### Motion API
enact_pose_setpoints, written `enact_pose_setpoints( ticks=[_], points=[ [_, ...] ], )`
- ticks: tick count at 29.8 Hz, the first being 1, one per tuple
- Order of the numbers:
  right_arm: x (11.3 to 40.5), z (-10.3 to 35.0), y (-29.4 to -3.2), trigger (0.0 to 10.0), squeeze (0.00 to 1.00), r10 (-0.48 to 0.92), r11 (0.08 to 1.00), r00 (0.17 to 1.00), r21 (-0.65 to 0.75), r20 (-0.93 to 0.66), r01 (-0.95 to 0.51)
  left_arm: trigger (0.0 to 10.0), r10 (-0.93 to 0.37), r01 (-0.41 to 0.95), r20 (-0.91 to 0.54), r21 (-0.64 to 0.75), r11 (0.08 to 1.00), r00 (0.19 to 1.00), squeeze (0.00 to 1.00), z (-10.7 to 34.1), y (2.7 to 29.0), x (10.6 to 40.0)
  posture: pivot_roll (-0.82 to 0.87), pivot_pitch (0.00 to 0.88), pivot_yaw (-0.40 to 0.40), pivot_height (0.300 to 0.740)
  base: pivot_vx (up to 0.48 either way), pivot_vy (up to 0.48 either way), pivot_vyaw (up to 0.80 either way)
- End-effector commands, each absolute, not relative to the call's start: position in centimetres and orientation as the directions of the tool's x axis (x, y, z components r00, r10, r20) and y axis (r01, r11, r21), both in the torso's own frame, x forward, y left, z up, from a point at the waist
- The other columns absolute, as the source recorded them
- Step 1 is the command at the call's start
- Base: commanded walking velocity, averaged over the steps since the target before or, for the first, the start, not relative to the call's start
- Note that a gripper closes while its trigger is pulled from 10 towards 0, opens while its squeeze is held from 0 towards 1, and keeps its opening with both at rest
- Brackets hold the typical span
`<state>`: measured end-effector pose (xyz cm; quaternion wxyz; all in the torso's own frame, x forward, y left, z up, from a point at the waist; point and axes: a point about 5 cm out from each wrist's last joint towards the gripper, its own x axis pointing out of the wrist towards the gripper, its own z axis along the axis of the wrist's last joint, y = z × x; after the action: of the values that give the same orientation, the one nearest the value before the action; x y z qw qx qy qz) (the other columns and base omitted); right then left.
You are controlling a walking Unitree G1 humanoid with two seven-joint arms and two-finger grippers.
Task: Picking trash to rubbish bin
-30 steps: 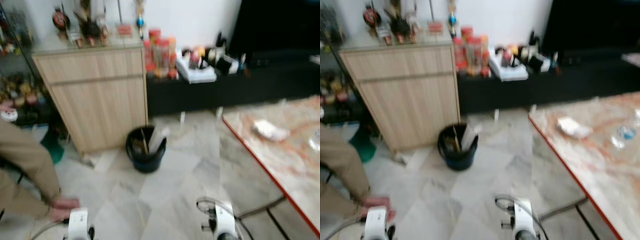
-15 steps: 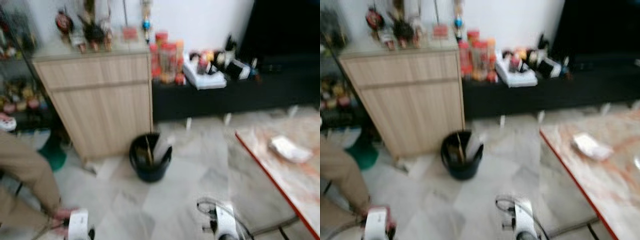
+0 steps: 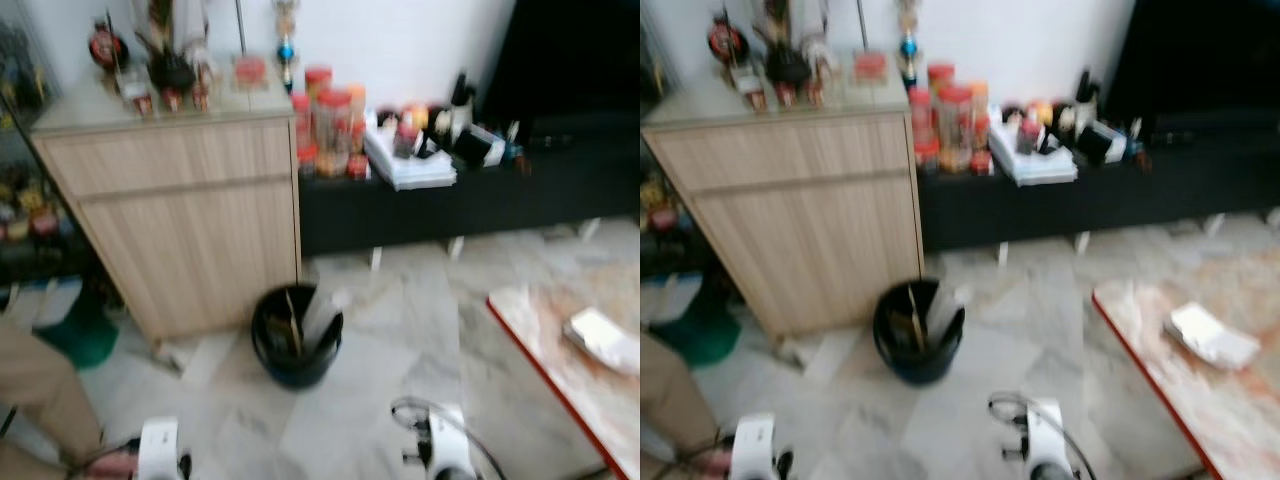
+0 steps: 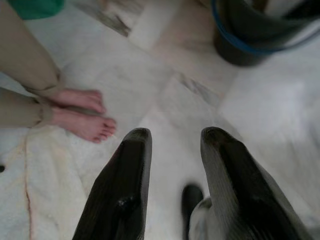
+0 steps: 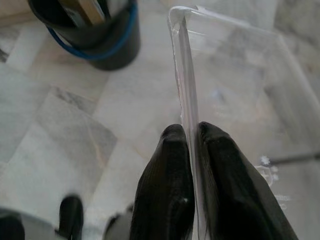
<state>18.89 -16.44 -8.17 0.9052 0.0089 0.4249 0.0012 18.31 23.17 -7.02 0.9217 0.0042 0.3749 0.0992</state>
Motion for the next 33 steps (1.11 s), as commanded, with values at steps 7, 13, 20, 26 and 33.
enact_pose_setpoints(
  ticks=[7, 13, 20, 26, 33],
  points=[
    [19.63, -7.84, -15.23, 10.0, 0.0, 0.042, 0.999, 0.657, 0.051, -0.753, -0.005, 10.0, 0.216, -0.201, -0.703, 0.106, 0.974, 0.677, 0.0, -7.2, 24.22, 17.43, -0.06, 0.016, -0.027, 0.74, 0.397, 0.0, 0.46],
    [19.66, -7.83, -15.18, 10.0, 0.0, 0.042, 0.999, 0.657, 0.05, -0.753, -0.007, 10.0, 0.216, -0.2, -0.704, 0.107, 0.974, 0.677, 0.0, -7.19, 24.29, 17.42, -0.06, 0.012, -0.025, 0.74, 0.431, 0.0, 0.0],
    [19.69, -7.82, -15.15, 10.0, 0.0, 0.043, 0.999, 0.656, 0.05, -0.753, -0.007, 10.0, 0.216, -0.198, -0.702, 0.108, 0.974, 0.678, 0.0, -7.16, 24.34, 17.46, -0.06, 0.005, -0.022, 0.74, 0.396, 0.0, 0.0],
    [19.67, -7.83, -15.16, 10.0, 0.0, 0.043, 0.999, 0.654, 0.051, -0.755, -0.007, 10.0, 0.215, -0.194, -0.701, 0.11, 0.975, 0.68, 0.0, -7.1, 24.38, 17.57, -0.05, 0.0, -0.022, 0.74, 0.433, 0.0, 0.0],
    [19.7, -7.83, -15.08, 10.0, 0.0, 0.046, 0.999, 0.653, 0.053, -0.756, -0.009, 10.0, 0.213, -0.189, -0.699, 0.113, 0.975, 0.683, 0.0, -7.01, 24.46, 17.69, -0.05, 0.0, -0.02, 0.74, 0.396, 0.0, 0.0]
  ],
)
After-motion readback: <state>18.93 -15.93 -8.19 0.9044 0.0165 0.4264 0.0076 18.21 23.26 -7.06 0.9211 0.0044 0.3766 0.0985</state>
